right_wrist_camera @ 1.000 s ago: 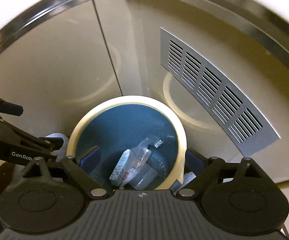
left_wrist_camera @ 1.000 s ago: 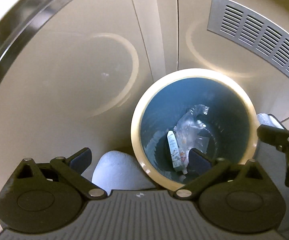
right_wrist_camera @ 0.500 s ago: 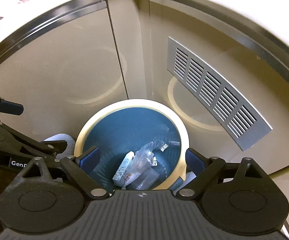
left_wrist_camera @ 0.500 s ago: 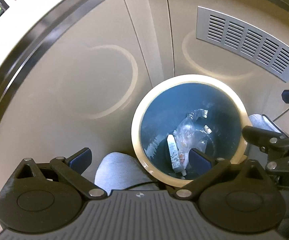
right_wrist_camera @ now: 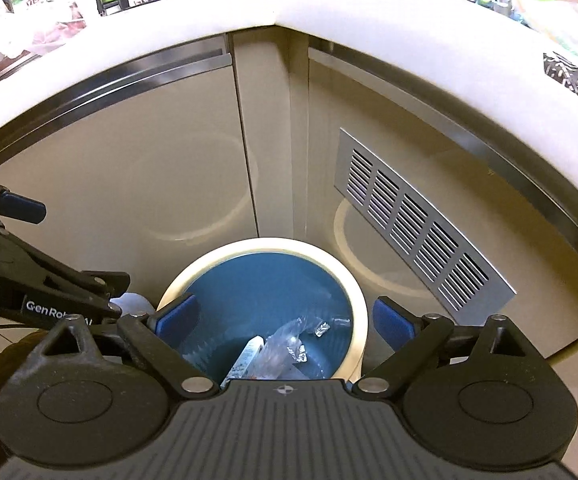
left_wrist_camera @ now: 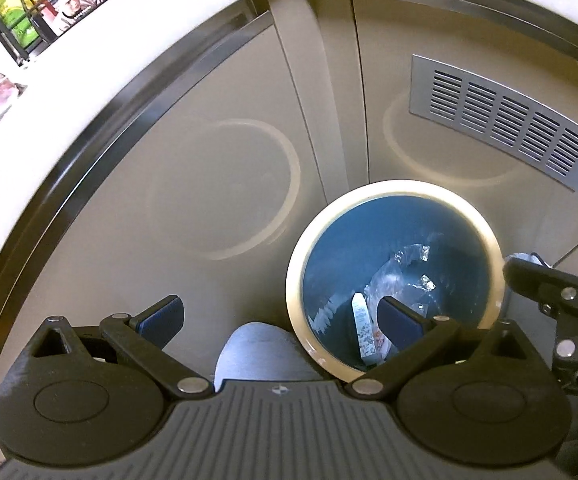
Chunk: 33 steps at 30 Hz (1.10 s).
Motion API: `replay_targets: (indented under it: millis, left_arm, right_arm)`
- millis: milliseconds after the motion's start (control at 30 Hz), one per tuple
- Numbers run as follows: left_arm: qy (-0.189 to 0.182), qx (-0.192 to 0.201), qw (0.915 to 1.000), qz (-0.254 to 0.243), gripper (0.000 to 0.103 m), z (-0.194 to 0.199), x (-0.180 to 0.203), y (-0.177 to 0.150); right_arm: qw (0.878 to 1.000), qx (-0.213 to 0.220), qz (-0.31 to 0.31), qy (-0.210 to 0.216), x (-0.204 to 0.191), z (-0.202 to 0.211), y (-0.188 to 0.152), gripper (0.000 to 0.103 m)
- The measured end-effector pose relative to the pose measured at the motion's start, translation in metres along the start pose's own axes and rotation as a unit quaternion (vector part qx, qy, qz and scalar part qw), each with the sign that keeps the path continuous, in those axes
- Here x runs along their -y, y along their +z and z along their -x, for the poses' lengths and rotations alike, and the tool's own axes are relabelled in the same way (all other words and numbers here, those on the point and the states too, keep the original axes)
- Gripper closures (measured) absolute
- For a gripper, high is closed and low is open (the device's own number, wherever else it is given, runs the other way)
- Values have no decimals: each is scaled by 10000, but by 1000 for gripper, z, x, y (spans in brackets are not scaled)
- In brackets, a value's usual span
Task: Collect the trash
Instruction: 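Move both tools back up toward the mat with the remaining trash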
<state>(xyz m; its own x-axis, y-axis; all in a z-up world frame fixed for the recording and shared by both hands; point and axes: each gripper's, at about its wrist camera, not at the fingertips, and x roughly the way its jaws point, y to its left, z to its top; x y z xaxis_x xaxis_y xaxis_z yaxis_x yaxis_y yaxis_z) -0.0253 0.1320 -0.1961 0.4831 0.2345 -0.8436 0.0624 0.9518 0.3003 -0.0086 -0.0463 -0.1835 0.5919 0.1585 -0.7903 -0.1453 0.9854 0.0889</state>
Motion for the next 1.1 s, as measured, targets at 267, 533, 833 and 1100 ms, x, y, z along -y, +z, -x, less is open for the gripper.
replay_targets:
  millis: [267, 533, 833, 1100]
  left_arm:
    - [105, 216, 9997, -29, 0, 10, -2, -4]
    - [93, 214, 9997, 1, 0, 15, -6, -6]
    - [111, 357, 9993, 45, 0, 20, -7, -7]
    - [119, 431, 9990, 48, 0, 27, -9, -8]
  right_arm:
    - [9998, 21, -172, -2, 3, 11, -5, 8]
    - [9998, 14, -210, 15, 1, 9, -5, 7]
    - [9997, 214, -133, -37, -1, 19, -4, 7]
    - [9995, 279, -156, -52, 3, 23, -2, 7]
